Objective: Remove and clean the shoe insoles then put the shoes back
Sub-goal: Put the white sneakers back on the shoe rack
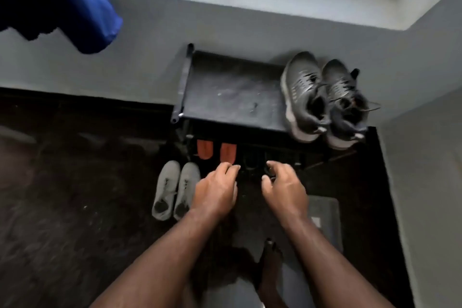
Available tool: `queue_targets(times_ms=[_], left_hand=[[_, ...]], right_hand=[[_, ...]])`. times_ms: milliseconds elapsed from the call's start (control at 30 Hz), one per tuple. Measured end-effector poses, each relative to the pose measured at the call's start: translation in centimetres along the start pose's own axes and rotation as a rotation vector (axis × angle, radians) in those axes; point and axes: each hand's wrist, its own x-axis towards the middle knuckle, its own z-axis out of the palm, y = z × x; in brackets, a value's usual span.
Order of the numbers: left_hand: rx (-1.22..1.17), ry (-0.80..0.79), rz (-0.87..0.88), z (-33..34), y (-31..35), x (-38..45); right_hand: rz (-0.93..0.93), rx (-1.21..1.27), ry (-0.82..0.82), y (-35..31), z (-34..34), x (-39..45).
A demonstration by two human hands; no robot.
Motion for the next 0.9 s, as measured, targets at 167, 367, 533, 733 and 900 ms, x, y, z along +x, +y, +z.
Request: queue_targets(times_ms=[167, 367, 533, 733, 900], left_hand=[[0.067, -0.193, -0.207, 5.7, -13.8, -6.2], [0.099, -0.400, -0.404, 16.2, -25.8, -8.9], [0.187, -0.461, -0.404, 25.4, -33.4, -8.2], [0.202, -0.522, -0.309, 33.5, -39.5, -5.3], [0.152, -0.432, -0.284, 35.7, -40.8, -4.0]], right_hand=[[-0.018, -0.089, -0.495, -4.6, 14.7, -6.4], [-0.047, -0.187, -0.833, -4.5, 32.2, -9.4], [-0.118, -0.258, -0.960, -0.7, 43.9, -9.2], [-0.140, -0.220, -0.914, 2.7, 53.1, -8.7], [-0.211, -0.312, -0.903, 4.7, 57.0, -7.2]])
